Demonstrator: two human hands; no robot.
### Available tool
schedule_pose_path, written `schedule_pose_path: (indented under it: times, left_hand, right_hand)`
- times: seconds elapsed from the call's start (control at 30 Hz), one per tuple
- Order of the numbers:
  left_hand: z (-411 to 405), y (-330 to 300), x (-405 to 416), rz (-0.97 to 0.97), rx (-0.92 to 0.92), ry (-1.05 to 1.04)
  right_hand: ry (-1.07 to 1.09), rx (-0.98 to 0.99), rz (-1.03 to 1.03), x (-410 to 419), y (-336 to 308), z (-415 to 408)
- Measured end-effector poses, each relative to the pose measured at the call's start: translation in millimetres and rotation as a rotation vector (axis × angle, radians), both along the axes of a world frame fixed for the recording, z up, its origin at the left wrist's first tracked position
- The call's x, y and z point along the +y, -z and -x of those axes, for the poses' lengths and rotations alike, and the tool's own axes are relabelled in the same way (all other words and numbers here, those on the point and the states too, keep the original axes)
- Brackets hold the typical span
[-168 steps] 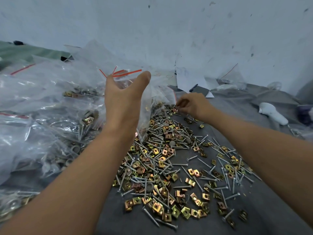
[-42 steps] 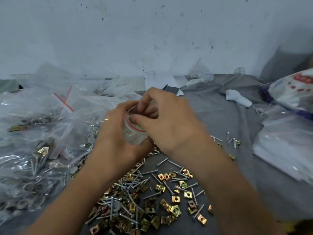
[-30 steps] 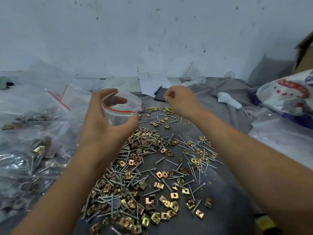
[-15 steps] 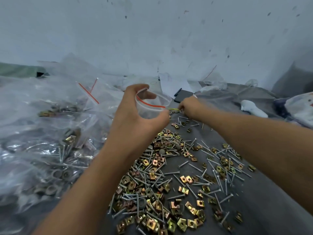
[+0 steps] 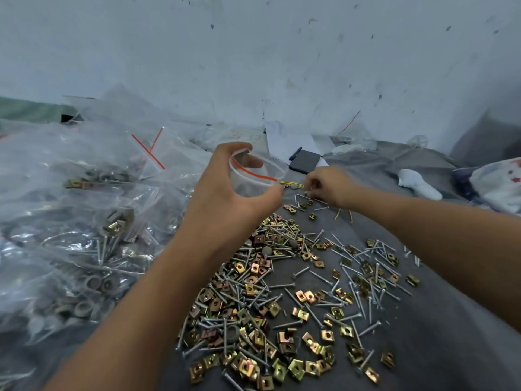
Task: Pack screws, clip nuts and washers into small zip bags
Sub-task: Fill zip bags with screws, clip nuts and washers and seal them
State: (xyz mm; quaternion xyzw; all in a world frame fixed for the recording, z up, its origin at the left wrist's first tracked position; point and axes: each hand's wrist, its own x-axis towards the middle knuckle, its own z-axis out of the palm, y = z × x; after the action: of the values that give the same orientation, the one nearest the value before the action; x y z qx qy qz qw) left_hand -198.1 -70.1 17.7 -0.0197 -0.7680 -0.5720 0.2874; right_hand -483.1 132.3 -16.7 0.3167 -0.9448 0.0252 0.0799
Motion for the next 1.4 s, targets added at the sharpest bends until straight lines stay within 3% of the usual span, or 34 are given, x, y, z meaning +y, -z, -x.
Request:
schedule_pose_path:
  times: [0.1,0.17,0.27,0.33,0.43,0.6,0.67,0.77,0.83,0.93,1.0,1.07,1.13,1.27,1.4]
  left_hand:
    - [0,1,1,0.004,-0.004,0.016]
    - [0,1,1,0.008,-0.011,0.03]
    - [-2,1,1,0.03,-0.014,0.042]
    - [-1,2,4,0.028,-0.01,0.056]
    - [0,4,10,-0.009,-0.005,0.071]
    - [-7,6,16,-0.028,0.036,0.112]
    - [-8,6,15,-0.058,0.024,0.093]
    - [-6,4,12,-0.105,0.004,-0.032]
    - [-2,1,10,-0.137,0.001,-0.079]
    - [3,0,8,0.064,-0.064,-0.175]
    - [6,-1,7,0.223,-0.082,-0.205]
    - [9,0,2,0.258,-0.095,-0.188]
    - [10,-1,-6,0.178,-0.129,-0.147]
    - [14,-1,-20,-0.196,-0.044,0.018]
    - [13,0,-20,-0.268,0.012,0.039]
  right_hand:
    - [0.042,-0.086,0.071,8,0,-6]
    - [0.07,-0.093,0.227,7,-6,-19]
    - [0.062,-0.109,0.832,-8,-41,-64]
    - [-0.076,-0.146,1.074,-14,-73,-111]
    - [-0.322,-0.184,1.052,-17,-103,-186]
    - [-0.271,-0.313,0.721,-29,-105,-227]
    - [-0.286,-0.347,0.83,-32,-99,-230]
    - [-0.148,-0.205,1.256,-33,-89,-232]
    - [-0.001,-0.238,1.224,-34,-81,-232]
    - [-0.015,-0.502,1.05,-39,-65,-232]
    - [-0.045,-0.542,1.14,-46,-57,-232]
    - [-0.027,-0.553,1.293,-49,-50,-229]
    - [-0.034,-0.584,1.418,-47,-46,-223]
    - [-0.139,-0.549,1.482,-40,-47,-219]
    - [-0.185,-0.562,1.538,-29,-55,-218]
